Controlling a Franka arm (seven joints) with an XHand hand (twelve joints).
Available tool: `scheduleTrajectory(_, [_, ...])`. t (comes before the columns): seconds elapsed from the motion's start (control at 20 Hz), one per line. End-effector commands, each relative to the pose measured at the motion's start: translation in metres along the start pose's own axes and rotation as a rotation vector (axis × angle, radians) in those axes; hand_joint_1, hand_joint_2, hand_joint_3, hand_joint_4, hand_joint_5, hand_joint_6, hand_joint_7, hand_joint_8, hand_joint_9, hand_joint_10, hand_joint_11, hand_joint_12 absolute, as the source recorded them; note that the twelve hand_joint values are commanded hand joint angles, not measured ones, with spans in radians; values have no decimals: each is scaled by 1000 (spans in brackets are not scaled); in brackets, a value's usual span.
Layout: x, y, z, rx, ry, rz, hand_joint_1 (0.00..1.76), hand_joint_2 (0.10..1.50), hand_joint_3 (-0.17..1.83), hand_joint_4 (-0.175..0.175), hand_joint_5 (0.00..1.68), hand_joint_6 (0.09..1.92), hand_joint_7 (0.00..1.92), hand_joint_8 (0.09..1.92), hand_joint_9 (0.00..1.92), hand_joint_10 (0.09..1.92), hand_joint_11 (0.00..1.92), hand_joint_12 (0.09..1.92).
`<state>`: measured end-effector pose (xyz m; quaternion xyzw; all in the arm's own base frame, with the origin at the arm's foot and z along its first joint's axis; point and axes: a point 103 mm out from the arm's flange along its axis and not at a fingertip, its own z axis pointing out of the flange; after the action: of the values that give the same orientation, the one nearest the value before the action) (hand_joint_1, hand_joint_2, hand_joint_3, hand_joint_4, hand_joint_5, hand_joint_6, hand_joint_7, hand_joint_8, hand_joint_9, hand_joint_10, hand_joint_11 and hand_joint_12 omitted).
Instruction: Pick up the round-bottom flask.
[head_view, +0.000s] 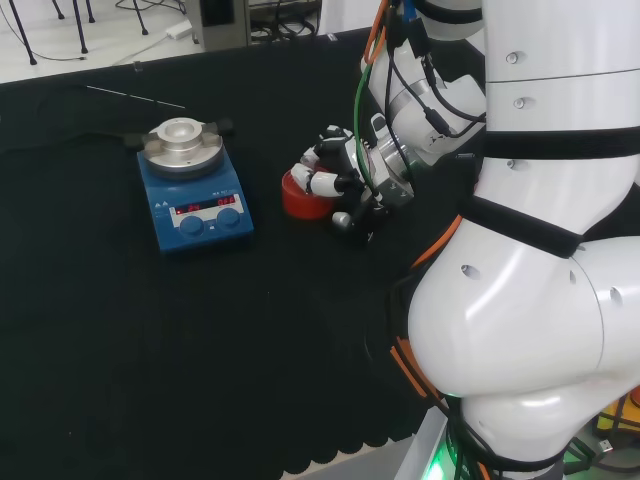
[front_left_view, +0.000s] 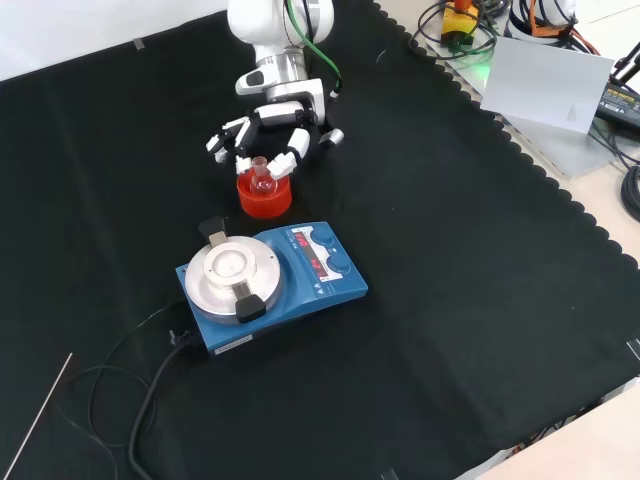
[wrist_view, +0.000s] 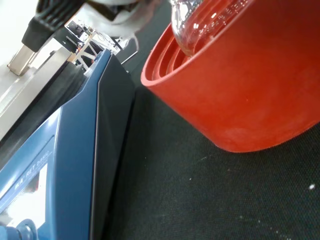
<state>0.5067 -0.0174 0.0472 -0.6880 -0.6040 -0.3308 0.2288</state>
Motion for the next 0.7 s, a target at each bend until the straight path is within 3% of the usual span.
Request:
scheduleTrajectory(0.05, [3,0,-2,-21,-21,-5,1033,908,248,158,1094,746,216,490,411,580,0,1248])
scheduleTrajectory(0.2, [3,0,-3,-25,-27,-5,1060,960,167,174,1127,771,230,502,436,581,0,1283])
scheduleTrajectory(0.6, [14,3,-14,-28,-33,-25,1064,969,150,175,1132,775,243,509,459,584,0,1300])
scheduleTrajectory(0.65, [13,5,-27,-40,133,-2,1064,969,149,175,1133,774,243,510,460,584,0,1301])
scheduleTrajectory(0.7, [9,7,-44,-46,204,14,1064,969,149,175,1133,774,244,510,460,584,0,1302])
